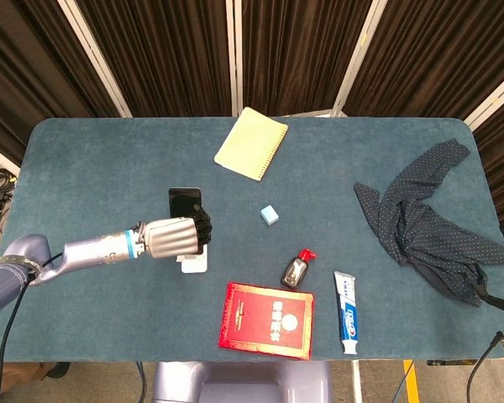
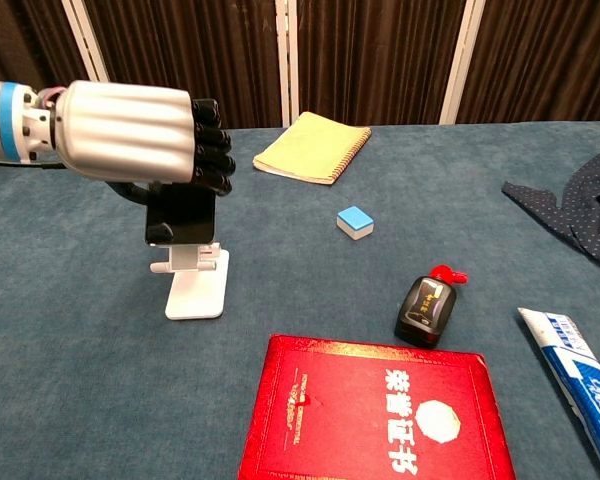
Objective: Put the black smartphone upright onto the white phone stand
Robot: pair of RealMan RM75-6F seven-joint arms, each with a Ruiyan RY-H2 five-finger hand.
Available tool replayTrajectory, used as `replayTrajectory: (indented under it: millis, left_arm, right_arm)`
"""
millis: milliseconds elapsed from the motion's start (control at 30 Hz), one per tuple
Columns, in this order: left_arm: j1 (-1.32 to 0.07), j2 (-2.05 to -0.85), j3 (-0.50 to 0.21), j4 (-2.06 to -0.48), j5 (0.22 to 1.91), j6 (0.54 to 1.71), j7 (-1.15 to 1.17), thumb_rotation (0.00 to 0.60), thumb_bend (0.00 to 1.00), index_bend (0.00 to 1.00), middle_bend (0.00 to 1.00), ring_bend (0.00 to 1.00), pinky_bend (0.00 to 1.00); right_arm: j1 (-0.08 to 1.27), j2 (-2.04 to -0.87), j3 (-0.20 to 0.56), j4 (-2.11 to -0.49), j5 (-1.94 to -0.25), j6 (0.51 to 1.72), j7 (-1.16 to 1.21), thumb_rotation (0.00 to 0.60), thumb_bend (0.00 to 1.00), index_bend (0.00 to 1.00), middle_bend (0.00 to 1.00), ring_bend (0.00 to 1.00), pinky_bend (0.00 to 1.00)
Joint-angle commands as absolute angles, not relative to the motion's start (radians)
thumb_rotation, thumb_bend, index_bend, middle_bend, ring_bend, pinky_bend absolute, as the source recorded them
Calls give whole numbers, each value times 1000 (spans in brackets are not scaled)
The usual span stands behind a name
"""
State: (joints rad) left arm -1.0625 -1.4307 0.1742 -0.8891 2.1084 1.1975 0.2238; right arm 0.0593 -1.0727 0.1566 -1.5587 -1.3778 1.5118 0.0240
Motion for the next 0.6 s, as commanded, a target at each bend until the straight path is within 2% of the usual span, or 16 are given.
replayTrajectory:
  millis: [33, 600]
  left_arm:
    - [-1078, -1436, 182, -916, 2113, 1163, 252, 600, 0, 632, 425, 451, 363]
    - [-1082, -1422, 182, -995, 2080, 1095, 316, 600, 0, 620, 417, 450, 357]
  right_arm:
    - [58, -1071, 157, -1560, -1379, 1514, 28, 600, 0, 0, 0, 0, 0]
    - [52, -1062, 162, -1553, -1375, 1517, 62, 600, 0, 0, 0, 0, 0]
